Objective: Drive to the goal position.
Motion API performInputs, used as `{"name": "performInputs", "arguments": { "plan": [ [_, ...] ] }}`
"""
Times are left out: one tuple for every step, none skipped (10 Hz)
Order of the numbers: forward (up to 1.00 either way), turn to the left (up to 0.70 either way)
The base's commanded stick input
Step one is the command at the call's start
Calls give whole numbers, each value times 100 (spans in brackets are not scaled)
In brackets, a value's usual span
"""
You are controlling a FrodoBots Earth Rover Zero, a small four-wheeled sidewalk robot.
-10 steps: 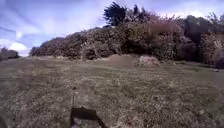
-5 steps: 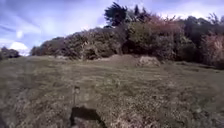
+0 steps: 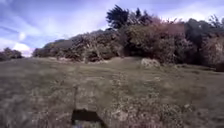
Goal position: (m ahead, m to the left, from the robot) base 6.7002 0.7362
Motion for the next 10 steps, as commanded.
{"name": "performInputs", "arguments": {
  "plan": [
    [-70,0],
    [-70,0],
    [0,0],
    [0,0],
    [0,0],
    [0,0],
    [0,0],
    [0,0],
    [28,64],
    [59,53]
  ]
}}
